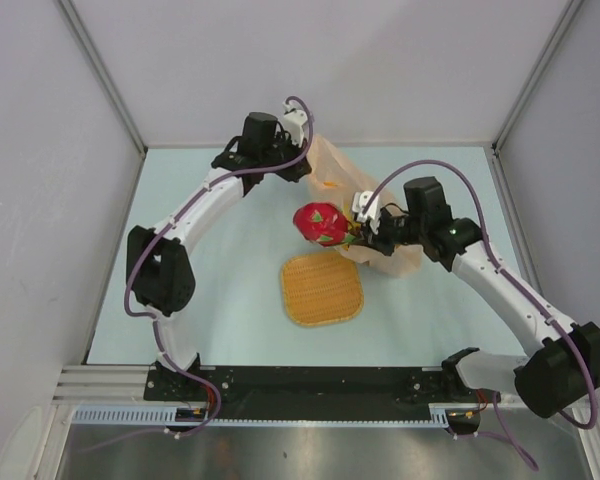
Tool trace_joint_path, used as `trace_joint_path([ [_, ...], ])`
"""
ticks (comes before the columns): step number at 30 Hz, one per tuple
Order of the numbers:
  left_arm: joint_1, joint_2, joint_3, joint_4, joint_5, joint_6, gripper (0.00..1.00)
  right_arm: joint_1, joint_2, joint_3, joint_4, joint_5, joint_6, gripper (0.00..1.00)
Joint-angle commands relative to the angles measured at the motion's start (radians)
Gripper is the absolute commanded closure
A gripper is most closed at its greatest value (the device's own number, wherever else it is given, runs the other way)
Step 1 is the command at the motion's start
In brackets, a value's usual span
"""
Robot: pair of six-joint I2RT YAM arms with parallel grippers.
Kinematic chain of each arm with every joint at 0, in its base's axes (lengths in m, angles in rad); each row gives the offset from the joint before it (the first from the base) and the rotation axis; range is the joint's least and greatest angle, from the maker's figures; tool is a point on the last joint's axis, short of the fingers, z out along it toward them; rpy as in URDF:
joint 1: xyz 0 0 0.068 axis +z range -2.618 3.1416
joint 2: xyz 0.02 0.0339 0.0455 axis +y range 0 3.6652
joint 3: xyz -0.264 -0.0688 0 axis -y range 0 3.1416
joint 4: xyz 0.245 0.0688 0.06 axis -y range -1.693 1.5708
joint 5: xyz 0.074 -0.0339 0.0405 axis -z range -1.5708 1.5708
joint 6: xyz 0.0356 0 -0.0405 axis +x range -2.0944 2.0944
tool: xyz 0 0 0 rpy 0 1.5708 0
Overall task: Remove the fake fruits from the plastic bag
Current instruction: Place the fake fruit on the plate.
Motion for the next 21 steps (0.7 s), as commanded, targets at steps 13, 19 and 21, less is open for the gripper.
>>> trace_joint_path([
  [13,0.020,-0.053,-0.027,0.006,0.191,0.008,1.00,0.218,0.089,-0.120,0.134,0.129,-0.257,1.00],
  [19,0.020,-0.085,-0.066,0.012,0.192,0.012,1.00,0.216,0.137,-0.170,0.198,0.186,-0.257,1.00],
  [21,0.020,-0.088,-0.080,0.012,0.195,0.012,1.00,0.216,0.155,-0.179,0.206,0.207,-0.255,1.00],
])
